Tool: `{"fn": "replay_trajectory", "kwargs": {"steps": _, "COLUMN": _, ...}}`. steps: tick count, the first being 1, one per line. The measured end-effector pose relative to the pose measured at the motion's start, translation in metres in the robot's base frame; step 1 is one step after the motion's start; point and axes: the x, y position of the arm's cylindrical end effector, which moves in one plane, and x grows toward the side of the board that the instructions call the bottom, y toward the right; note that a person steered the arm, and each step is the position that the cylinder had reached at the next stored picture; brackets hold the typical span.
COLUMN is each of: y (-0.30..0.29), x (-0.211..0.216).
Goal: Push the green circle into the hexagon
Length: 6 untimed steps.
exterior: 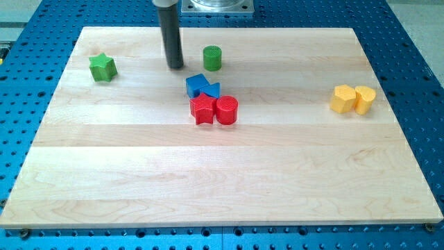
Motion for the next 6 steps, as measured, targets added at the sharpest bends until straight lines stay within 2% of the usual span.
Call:
{"fn": "replay_trajectory", "kwargs": {"steps": 1, "y": 0.085, "x": 0.000}}
{"fn": "replay_trajectory", "kwargs": {"steps": 2, "y": 0.198, "x": 0.025}}
{"fn": "replay_trajectory", "kwargs": {"steps": 3, "y": 0.247, "x": 0.034}}
{"fn": "replay_trajectory", "kwargs": {"steps": 4, "y": 0.276, "x": 0.028}}
{"fn": "replay_trajectory", "kwargs": {"steps": 5, "y": 0.277, "x": 0.063}}
{"fn": "replay_trajectory", "kwargs": {"steps": 6, "y": 0.213, "x": 0.027}}
